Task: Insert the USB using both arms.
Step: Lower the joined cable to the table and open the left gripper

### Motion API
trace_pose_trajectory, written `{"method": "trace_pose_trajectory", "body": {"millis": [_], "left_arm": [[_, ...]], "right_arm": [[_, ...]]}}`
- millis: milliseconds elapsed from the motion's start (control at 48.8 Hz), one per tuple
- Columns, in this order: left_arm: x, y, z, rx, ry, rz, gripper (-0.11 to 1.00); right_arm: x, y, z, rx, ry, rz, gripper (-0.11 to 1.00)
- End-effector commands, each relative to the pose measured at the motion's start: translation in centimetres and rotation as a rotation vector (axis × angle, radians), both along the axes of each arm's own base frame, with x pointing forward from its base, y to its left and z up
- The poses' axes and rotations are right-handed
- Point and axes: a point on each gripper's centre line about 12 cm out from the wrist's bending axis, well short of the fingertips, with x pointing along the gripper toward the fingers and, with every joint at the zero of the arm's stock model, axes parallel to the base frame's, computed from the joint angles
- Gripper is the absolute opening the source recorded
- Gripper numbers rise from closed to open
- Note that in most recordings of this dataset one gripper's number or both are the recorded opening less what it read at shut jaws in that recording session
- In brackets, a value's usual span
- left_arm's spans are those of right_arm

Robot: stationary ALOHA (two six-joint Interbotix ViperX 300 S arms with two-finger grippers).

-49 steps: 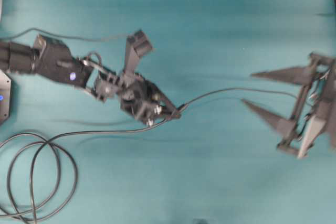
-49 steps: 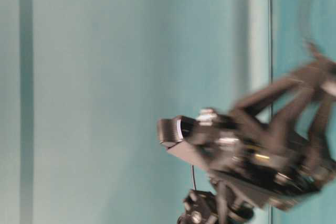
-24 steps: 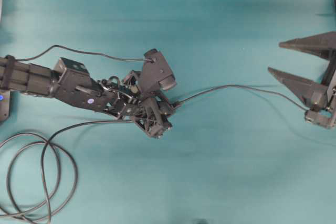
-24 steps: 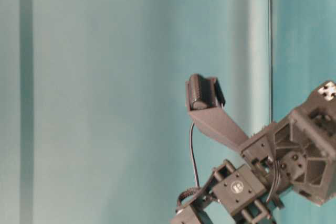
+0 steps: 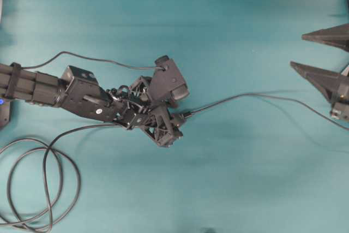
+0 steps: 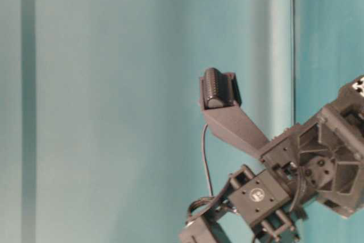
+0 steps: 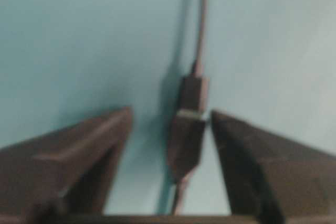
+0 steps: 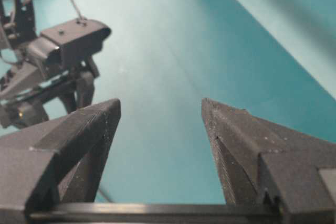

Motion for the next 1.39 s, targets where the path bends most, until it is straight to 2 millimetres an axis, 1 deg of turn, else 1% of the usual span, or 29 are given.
{"method": "trace_pose_trajectory", "body": {"millis": [0,123,287,410,512,656,738,881,1004,1086,1168,1229,1291,1373], "left_arm": [[0.7,0.1,3.9,0.011,-0.085,-0.005,0.88],[0.0,0.3,6.8,0.042,-0.118,0.004,0.86],[-1.9,-0.1,10.4,0.084,-0.152,-0.003,0.86],[-3.3,-0.8,12.0,0.081,-0.178,-0.018,0.85],[-4.7,-1.2,12.7,0.078,-0.192,-0.033,0.85],[-7.3,-1.6,13.8,0.079,-0.224,-0.071,0.85],[-8.5,-1.5,15.0,0.084,-0.259,-0.09,0.85],[-10.9,-1.4,17.2,0.111,-0.336,-0.152,0.85],[-13.3,-0.8,19.2,0.146,-0.41,-0.189,0.84],[-15.6,-0.3,20.4,0.194,-0.467,-0.227,0.83],[-18.0,0.3,20.9,0.249,-0.517,-0.268,0.8],[-19.8,0.8,20.7,0.286,-0.547,-0.294,0.76],[-21.7,1.3,20.2,0.317,-0.581,-0.31,0.75],[-24.0,1.8,19.0,0.357,-0.63,-0.34,0.74]], "right_arm": [[-0.3,-0.2,0.2,0.012,-0.017,0.007,0.73],[-0.9,-0.4,-0.7,0.03,-0.028,0.047,0.73],[-1.9,-1.0,-1.5,0.08,-0.058,0.064,0.73],[-2.8,-1.7,-2.1,0.118,-0.088,0.064,0.73],[-3.5,-2.1,-2.6,0.139,-0.105,0.084,0.73],[-4.3,-2.4,-3.6,0.18,-0.108,0.107,0.73],[-4.6,-2.5,-4.2,0.203,-0.105,0.112,0.73],[-4.7,-2.4,-4.9,0.199,-0.097,0.129,0.73],[-4.7,-2.4,-5.4,0.196,-0.086,0.134,0.73],[-4.7,-2.3,-5.4,0.192,-0.089,0.142,0.73],[-4.6,-2.3,-5.2,0.162,-0.104,0.149,0.73],[-4.5,-2.4,-5.1,0.128,-0.119,0.156,0.73],[-4.5,-2.5,-5.3,0.082,-0.129,0.159,0.73],[-4.5,-2.7,-5.8,0.027,-0.134,0.163,0.73]]}}
